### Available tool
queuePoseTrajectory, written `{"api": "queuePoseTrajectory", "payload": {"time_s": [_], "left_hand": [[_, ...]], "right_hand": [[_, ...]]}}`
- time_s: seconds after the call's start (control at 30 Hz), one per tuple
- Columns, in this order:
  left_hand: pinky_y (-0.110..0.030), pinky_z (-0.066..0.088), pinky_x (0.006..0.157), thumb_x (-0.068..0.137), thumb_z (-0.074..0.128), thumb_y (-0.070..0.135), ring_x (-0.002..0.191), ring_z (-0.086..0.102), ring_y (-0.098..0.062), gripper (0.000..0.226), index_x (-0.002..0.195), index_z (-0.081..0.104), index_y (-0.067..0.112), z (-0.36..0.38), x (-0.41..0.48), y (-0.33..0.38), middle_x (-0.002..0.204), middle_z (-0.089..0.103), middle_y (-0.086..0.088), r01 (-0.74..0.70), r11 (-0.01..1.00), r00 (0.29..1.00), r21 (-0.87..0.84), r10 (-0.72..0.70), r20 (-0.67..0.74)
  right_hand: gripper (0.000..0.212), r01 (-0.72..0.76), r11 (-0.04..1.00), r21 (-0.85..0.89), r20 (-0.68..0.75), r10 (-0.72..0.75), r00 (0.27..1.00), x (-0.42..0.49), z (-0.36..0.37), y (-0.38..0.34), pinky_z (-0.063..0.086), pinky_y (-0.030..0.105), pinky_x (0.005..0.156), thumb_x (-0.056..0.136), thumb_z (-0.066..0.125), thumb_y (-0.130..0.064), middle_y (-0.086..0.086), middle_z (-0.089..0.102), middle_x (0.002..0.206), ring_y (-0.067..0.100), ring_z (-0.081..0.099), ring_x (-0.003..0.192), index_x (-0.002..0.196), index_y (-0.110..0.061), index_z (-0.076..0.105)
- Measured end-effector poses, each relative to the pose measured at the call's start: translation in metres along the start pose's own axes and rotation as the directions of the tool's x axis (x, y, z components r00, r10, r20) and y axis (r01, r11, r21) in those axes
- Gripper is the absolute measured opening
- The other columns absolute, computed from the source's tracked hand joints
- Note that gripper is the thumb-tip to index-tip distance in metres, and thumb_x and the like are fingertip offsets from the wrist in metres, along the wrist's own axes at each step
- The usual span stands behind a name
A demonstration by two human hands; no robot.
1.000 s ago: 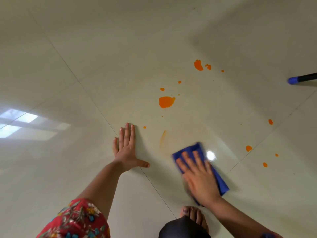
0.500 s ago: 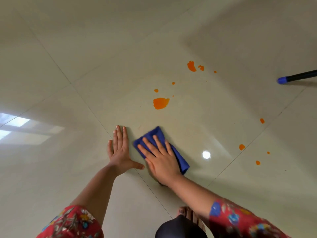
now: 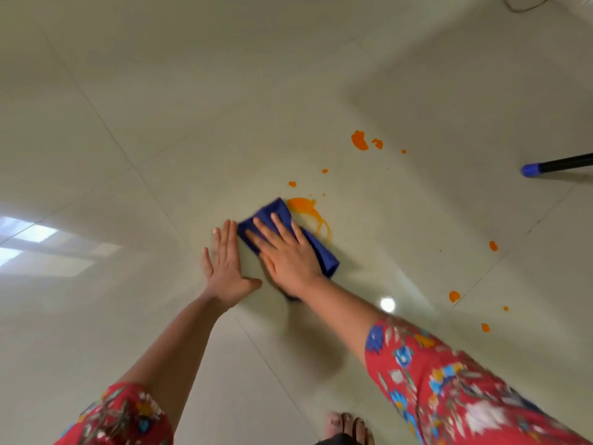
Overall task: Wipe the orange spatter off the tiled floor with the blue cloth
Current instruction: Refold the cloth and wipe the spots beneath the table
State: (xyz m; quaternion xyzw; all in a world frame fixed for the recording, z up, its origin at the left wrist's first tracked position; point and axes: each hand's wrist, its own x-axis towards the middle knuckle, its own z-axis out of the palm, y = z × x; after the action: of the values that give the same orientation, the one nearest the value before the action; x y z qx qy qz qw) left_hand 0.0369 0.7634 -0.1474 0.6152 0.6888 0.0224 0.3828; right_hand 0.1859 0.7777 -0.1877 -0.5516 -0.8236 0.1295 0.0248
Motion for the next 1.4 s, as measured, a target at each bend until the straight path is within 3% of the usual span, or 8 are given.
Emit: {"api": "queuePoseTrajectory", "payload": {"time_s": [0.23,0.43,0.63,0.8,0.93,1.1,1.23,1.4], "left_hand": [[-0.044,-0.015,0.114,0.057,0.085,0.036,0.141,-0.032,-0.018,0.145,0.146,-0.029,0.017,-0.005,0.068,0.053,0.152,-0.037,-0.001,0.005,0.99,0.987,0.138,-0.028,0.161],[-0.045,-0.018,0.113,0.05,0.085,0.052,0.135,-0.041,-0.019,0.156,0.141,-0.037,0.017,-0.002,0.072,0.055,0.147,-0.045,-0.002,0.01,0.969,0.981,0.247,-0.058,0.185],[-0.046,-0.018,0.113,0.039,0.082,0.068,0.134,-0.042,-0.019,0.165,0.139,-0.041,0.018,-0.001,0.068,0.06,0.145,-0.048,0.0,0.038,0.959,0.983,0.279,-0.086,0.16],[-0.046,-0.017,0.113,0.043,0.082,0.065,0.133,-0.044,-0.019,0.159,0.142,-0.036,0.027,-0.001,0.067,0.06,0.145,-0.047,-0.003,0.007,0.961,0.985,0.275,-0.054,0.165],[-0.047,-0.018,0.111,0.043,0.082,0.066,0.128,-0.047,-0.019,0.156,0.139,-0.037,0.037,-0.002,0.066,0.06,0.142,-0.051,-0.002,-0.016,0.958,0.981,0.286,-0.04,0.192],[-0.051,-0.017,0.111,0.045,0.079,0.071,0.127,-0.05,-0.022,0.146,0.137,-0.033,0.05,-0.005,0.067,0.058,0.135,-0.057,-0.003,-0.056,0.958,0.967,0.281,-0.018,0.256],[-0.052,-0.016,0.111,0.047,0.078,0.072,0.127,-0.049,-0.024,0.143,0.137,-0.031,0.052,-0.006,0.066,0.058,0.133,-0.058,-0.003,-0.062,0.955,0.961,0.29,-0.021,0.276],[-0.051,-0.016,0.111,0.049,0.078,0.071,0.126,-0.051,-0.024,0.143,0.137,-0.033,0.051,-0.007,0.069,0.06,0.136,-0.057,-0.005,-0.057,0.95,0.956,0.308,-0.038,0.292]], "right_hand": [[0.054,-0.407,0.913,-0.003,-0.134,0.403,0.905,-0.007,-0.008,0.067,0.017,0.051,0.118,0.099,0.027,-0.039,-0.006,0.022,0.161,0.026,0.015,0.149,0.152,-0.033,0.026],[0.053,-0.081,0.996,-0.03,-0.058,0.08,0.995,0.025,-0.01,0.053,0.014,0.048,0.119,0.099,0.023,-0.041,-0.01,0.021,0.16,0.024,0.015,0.149,0.152,-0.035,0.023],[0.054,-0.485,0.873,0.041,-0.139,0.486,0.863,0.015,-0.011,0.08,0.02,0.052,0.117,0.099,0.024,-0.039,-0.007,0.021,0.161,0.026,0.016,0.149,0.152,-0.032,0.025],[0.053,-0.137,0.99,-0.018,-0.043,0.136,0.99,0.041,-0.017,0.067,0.015,0.047,0.119,0.1,0.025,-0.039,-0.008,0.025,0.159,0.025,0.017,0.149,0.152,-0.033,0.026],[0.053,-0.147,0.986,-0.081,-0.001,0.147,0.989,0.117,-0.038,0.118,0.009,0.045,0.118,0.1,0.025,-0.04,-0.009,0.022,0.16,0.024,0.014,0.149,0.152,-0.037,0.023],[0.052,-0.514,0.858,-0.007,-0.065,0.512,0.856,0.126,-0.061,0.196,-0.007,0.061,0.114,0.099,0.027,-0.048,-0.017,0.013,0.161,0.028,-0.002,0.15,0.151,-0.043,0.02],[0.053,-0.675,0.729,0.117,-0.11,0.685,0.72,0.062,-0.043,0.172,0.004,0.058,0.117,0.099,0.027,-0.048,-0.013,0.014,0.162,0.032,0.004,0.15,0.152,-0.041,0.02],[0.053,-0.449,0.892,0.056,-0.092,0.452,0.887,0.058,-0.027,0.114,0.011,0.053,0.118,0.098,0.025,-0.046,-0.009,0.023,0.16,0.03,0.015,0.149,0.15,-0.037,0.028]]}}
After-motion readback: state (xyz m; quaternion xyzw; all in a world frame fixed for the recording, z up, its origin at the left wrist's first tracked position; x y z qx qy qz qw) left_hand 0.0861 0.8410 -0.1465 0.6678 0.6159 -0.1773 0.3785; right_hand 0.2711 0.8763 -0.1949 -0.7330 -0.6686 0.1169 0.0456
